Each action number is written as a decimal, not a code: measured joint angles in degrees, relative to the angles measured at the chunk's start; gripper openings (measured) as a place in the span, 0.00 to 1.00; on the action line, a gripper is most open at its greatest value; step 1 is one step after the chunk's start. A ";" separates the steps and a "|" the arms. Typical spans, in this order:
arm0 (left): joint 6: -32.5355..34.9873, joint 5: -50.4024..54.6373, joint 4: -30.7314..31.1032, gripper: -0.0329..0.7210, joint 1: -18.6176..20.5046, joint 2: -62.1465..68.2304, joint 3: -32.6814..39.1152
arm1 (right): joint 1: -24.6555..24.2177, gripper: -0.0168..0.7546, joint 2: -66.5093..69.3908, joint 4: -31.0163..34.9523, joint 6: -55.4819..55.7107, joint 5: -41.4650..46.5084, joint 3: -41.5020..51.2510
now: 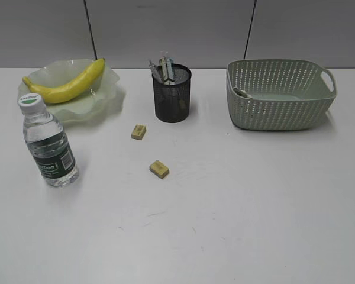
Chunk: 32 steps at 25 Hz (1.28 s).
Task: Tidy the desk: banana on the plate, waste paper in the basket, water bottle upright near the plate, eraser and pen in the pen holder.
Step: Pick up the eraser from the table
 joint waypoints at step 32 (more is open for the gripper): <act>-0.04 -0.04 0.00 0.53 0.00 0.00 0.00 | 19.23 0.71 108.60 -0.32 2.16 20.77 -73.52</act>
